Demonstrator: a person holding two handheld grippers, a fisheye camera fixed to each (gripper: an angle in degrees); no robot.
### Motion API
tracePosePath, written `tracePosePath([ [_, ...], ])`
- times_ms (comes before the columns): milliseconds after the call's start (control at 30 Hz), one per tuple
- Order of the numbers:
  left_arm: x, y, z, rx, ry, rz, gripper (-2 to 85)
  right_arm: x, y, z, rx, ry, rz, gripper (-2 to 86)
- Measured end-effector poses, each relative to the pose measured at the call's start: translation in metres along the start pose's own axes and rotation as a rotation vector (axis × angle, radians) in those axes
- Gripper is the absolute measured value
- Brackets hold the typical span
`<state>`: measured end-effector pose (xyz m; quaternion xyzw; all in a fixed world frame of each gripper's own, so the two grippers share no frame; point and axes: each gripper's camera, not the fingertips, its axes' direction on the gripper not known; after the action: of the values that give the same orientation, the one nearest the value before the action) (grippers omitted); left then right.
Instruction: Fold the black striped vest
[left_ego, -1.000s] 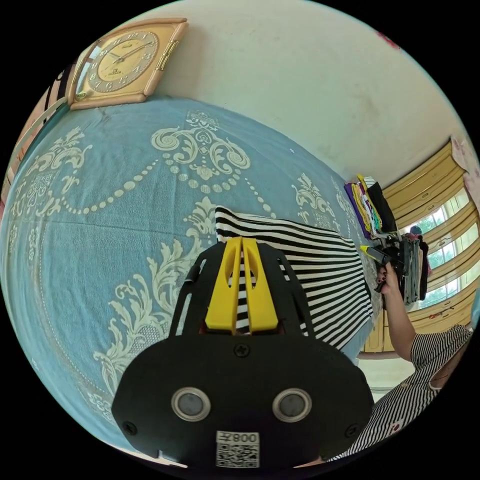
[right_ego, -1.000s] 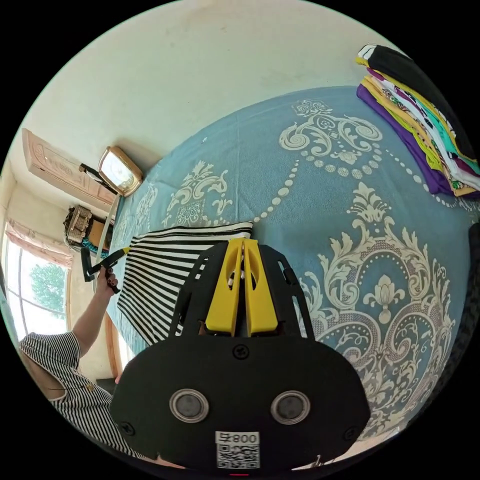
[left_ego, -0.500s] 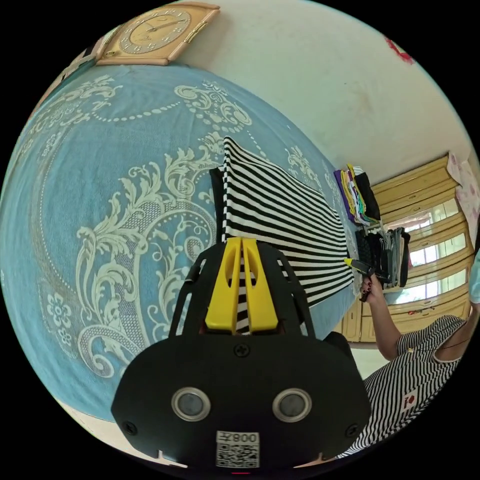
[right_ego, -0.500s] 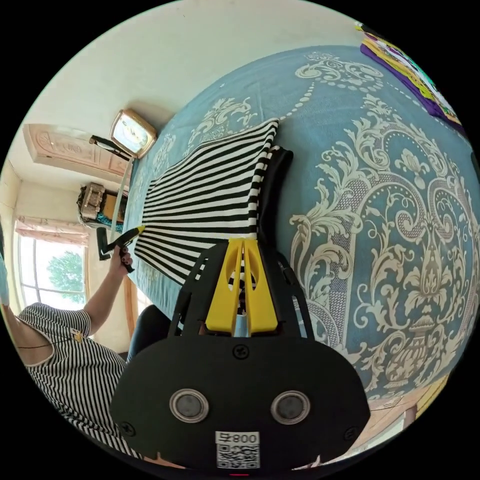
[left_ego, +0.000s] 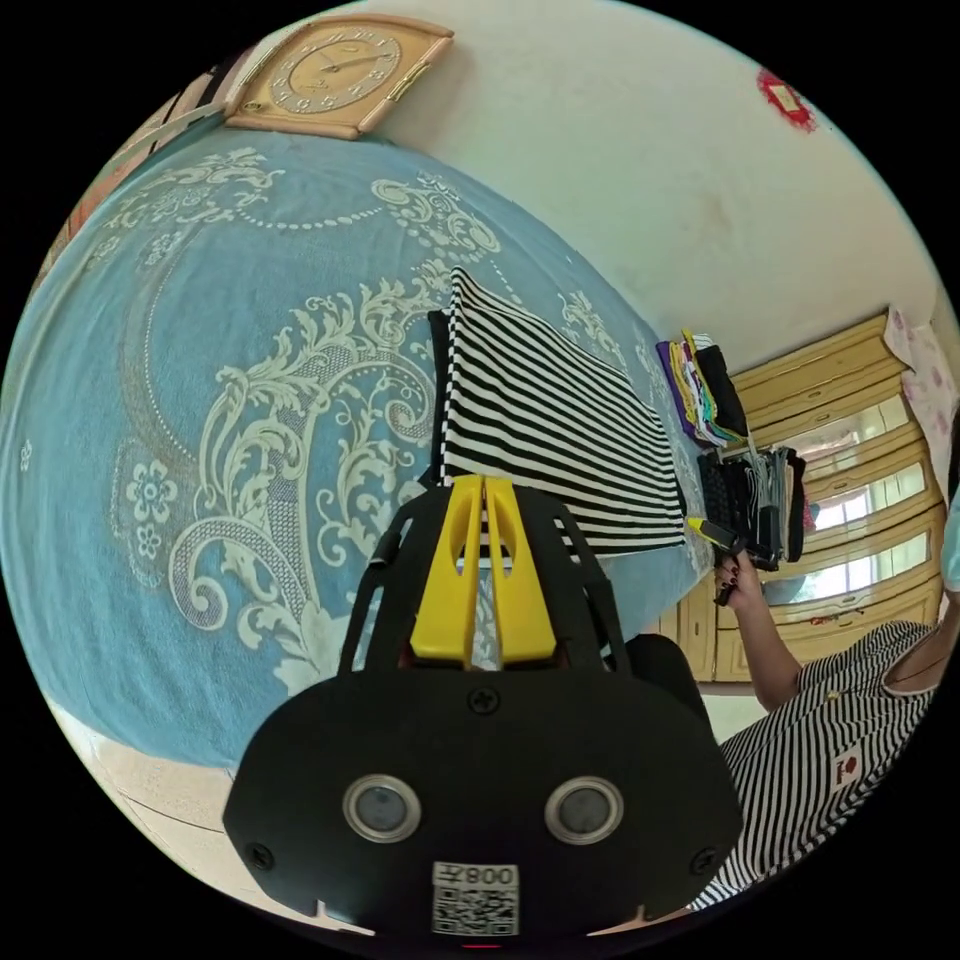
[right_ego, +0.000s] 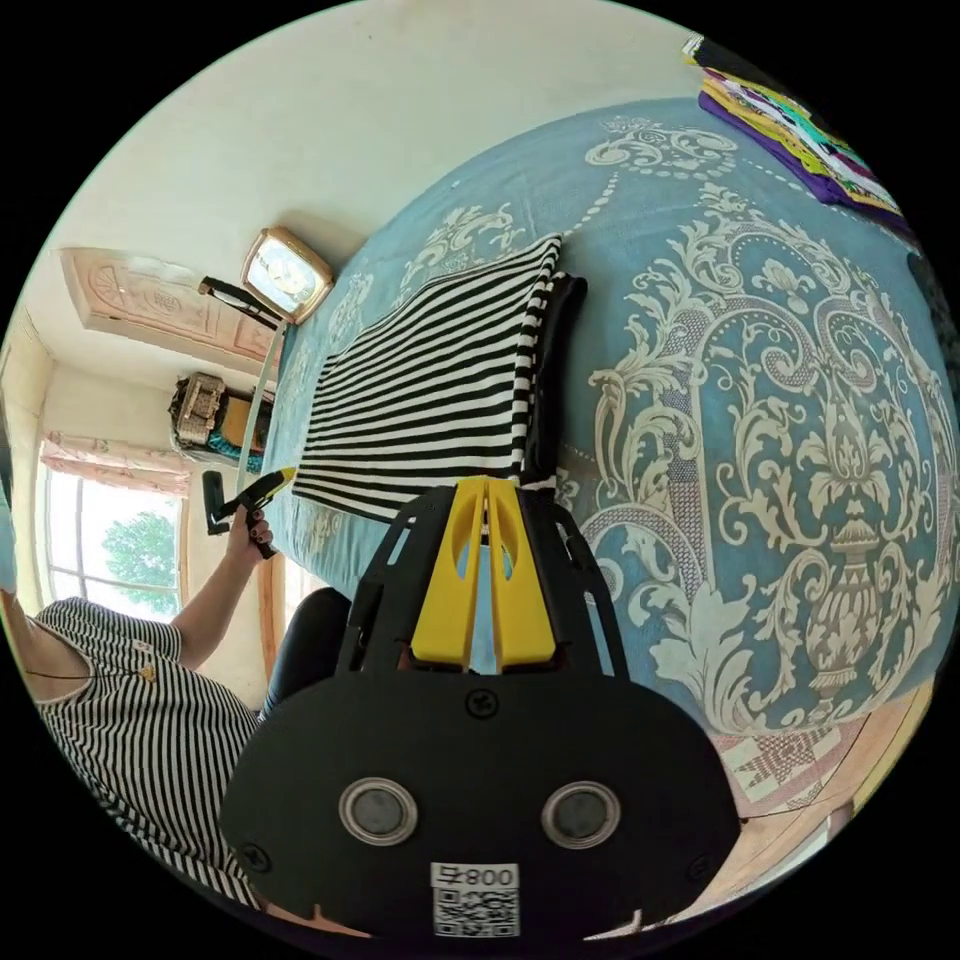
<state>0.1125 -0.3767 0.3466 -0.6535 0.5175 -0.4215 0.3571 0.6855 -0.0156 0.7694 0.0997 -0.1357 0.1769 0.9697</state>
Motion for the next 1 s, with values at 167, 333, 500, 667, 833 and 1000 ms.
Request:
tracePosePath([
  [167,-0.005,0.023,0.036,-0.096,-0.023,-0.051,0.3,0.021,0.007,0.012,-0.085,0.029,0.047,0.4],
  [333,0.021,0.032,0.044,0.009,0.058,0.004,1.2,0.029,0.018,-0.01,0.041,-0.008,0.084,1.9],
  [500,0.095,0.035,0.098,-0.083,0.145,0.25,3.9,0.053,0.034,-0.01,0.046,-0.134,0.174,8.0],
  [667,0.195,0.044,0.189,-0.221,0.209,0.54,7.0,0.063,0.035,-0.004,0.049,-0.175,0.204,7.6],
  [833,0.275,0.057,0.249,-0.273,0.244,0.774,8.1,0.071,0.03,-0.002,0.028,-0.228,0.216,4.1],
  [1000,0.333,0.079,0.298,-0.316,0.182,0.937,9.0,0.072,0.023,-0.005,0.038,-0.258,0.198,2.3],
])
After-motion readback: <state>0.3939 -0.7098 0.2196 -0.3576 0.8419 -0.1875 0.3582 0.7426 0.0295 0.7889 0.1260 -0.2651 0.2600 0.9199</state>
